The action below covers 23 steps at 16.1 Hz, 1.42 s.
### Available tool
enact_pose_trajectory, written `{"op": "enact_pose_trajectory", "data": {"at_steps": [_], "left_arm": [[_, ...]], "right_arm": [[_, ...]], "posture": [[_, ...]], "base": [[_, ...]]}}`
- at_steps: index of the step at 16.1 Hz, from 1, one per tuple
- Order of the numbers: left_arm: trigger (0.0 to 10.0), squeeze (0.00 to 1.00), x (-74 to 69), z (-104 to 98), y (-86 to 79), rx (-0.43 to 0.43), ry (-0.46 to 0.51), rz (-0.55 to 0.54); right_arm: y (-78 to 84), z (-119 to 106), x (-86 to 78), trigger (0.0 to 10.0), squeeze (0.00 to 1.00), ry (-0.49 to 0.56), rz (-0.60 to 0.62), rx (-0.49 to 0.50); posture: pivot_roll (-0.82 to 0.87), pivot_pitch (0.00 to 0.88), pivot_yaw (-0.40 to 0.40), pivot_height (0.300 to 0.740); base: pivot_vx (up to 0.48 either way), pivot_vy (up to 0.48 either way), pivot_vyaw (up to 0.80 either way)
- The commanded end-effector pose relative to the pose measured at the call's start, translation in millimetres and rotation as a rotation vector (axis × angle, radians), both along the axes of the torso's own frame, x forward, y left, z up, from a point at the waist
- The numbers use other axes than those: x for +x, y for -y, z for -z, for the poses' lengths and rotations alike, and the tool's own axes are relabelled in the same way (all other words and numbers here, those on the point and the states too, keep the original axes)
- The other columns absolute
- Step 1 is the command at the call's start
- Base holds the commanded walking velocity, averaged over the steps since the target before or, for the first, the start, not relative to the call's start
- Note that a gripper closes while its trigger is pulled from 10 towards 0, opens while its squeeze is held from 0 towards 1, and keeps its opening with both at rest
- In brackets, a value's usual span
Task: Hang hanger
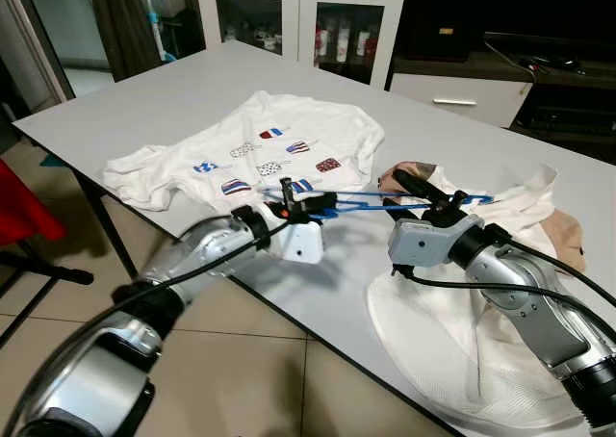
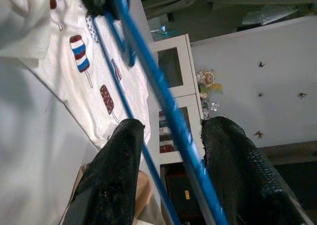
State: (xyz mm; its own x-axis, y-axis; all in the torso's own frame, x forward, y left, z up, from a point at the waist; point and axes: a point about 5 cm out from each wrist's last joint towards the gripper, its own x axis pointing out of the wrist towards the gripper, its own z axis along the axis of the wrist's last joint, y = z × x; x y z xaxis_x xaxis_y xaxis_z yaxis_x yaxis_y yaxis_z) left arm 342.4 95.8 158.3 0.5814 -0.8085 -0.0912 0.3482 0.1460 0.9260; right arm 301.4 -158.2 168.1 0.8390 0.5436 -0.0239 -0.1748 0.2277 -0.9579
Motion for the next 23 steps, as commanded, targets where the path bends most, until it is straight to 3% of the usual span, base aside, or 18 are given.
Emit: {"op": "enact_pose_trajectory", "data": {"at_steps": [1, 5, 11, 12, 13, 15, 18, 19, 20, 22, 23], "left_arm": [[10.0, 0.00, 3.3, -17.5, 2.7, -0.008, 0.058, 0.013], [10.0, 0.00, 7.4, -37.0, -4.7, 0.013, 0.118, 0.011], [10.0, 0.00, 0.4, -33.9, 4.5, 0.008, 0.111, 0.052], [10.0, 0.00, -0.2, -33.3, 4.6, 0.009, 0.110, 0.054], [10.0, 0.00, -0.3, -33.0, 4.4, 0.011, 0.109, 0.054], [10.0, 0.00, -0.5, -32.4, 3.9, 0.018, 0.107, 0.051], [10.0, 0.00, -0.2, -32.5, 4.9, 0.025, 0.107, 0.049], [10.0, 0.00, 0.3, -32.2, 4.4, 0.032, 0.106, 0.047], [10.0, 0.00, 0.8, -31.7, 3.8, 0.040, 0.106, 0.042], [10.0, 0.00, 2.3, -33.1, 2.9, 0.053, 0.114, 0.035], [10.0, 0.00, 2.6, -33.9, 3.1, 0.052, 0.117, 0.034]], "right_arm": [[2.4, -1.8, 0.9, 10.0, 0.00, 0.001, 0.001, -0.022], [-1.9, -7.8, 7.4, 10.0, 0.00, 0.039, 0.015, -0.024], [-5.0, -12.8, 17.0, 9.8, 0.00, 0.081, 0.061, -0.041], [-5.9, -11.9, 16.8, 9.0, 0.00, 0.077, 0.055, -0.047], [-6.8, -11.8, 16.4, 6.5, 0.00, 0.076, 0.049, -0.048], [-8.9, -11.4, 15.9, 0.0, 0.00, 0.076, 0.040, -0.054], [-9.4, -7.8, 15.2, 0.0, 0.00, 0.069, 0.040, -0.066], [-9.0, -7.5, 14.8, 9.3, 0.00, 0.072, 0.045, -0.070], [-8.6, -6.9, 14.3, 10.0, 0.00, 0.072, 0.046, -0.072], [-7.6, -3.9, 12.9, 0.0, 0.00, 0.054, 0.040, -0.075], [-7.7, -3.6, 12.7, 0.0, 0.00, 0.053, 0.038, -0.076]], "posture": [[0.02, 0.011, -0.025, 0.740], [0.02, 0.010, -0.024, 0.740], [0.03, 0.011, -0.028, 0.740], [0.03, 0.011, -0.028, 0.740], [0.03, 0.011, -0.028, 0.740], [0.03, 0.009, -0.026, 0.740], [0.03, 0.010, -0.021, 0.740], [0.03, 0.009, -0.017, 0.740], [0.03, 0.008, -0.016, 0.740], [0.03, 0.007, -0.013, 0.740], [0.03, 0.007, -0.013, 0.740]], "base": [[0.000, 0.000, 0.00], [0.000, 0.000, 0.00], [0.000, 0.000, 0.00], [0.000, 0.000, 0.00], [0.000, 0.000, 0.00], [0.000, 0.000, 0.00], [0.000, 0.000, 0.00], [0.000, 0.000, 0.00], [0.000, 0.000, 0.00], [0.000, 0.000, 0.00], [0.000, 0.000, 0.00]]}}
